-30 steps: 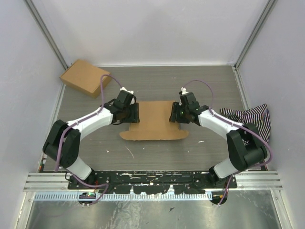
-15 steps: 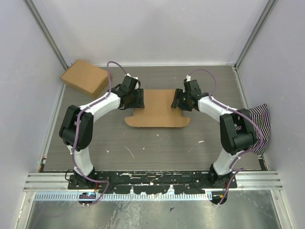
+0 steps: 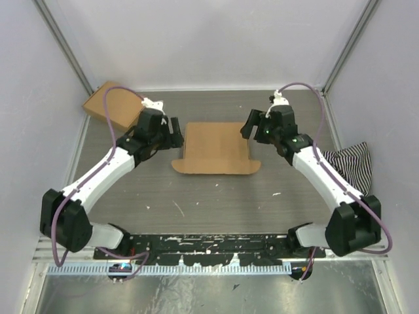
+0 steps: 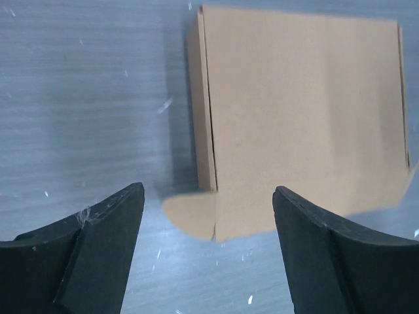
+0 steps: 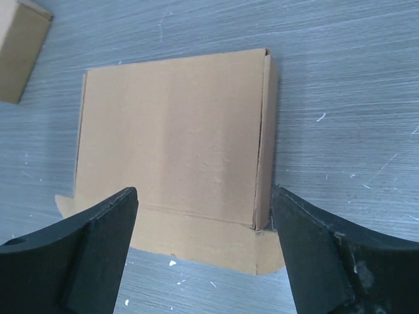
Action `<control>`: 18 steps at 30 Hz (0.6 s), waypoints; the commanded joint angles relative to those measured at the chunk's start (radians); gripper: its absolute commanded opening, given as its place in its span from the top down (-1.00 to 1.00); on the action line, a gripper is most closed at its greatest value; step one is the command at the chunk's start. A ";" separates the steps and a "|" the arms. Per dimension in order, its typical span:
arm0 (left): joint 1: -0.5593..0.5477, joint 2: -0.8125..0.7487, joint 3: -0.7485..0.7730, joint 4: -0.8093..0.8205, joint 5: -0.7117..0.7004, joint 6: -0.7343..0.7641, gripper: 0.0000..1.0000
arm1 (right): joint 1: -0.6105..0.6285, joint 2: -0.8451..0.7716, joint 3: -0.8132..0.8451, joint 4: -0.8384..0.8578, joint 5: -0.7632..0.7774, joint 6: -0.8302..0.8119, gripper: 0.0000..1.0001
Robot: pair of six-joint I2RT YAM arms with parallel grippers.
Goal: Fold the paper box
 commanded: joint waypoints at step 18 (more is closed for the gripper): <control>-0.040 -0.008 -0.328 0.246 0.173 0.003 -0.56 | 0.139 -0.132 -0.378 0.127 0.192 0.005 -0.92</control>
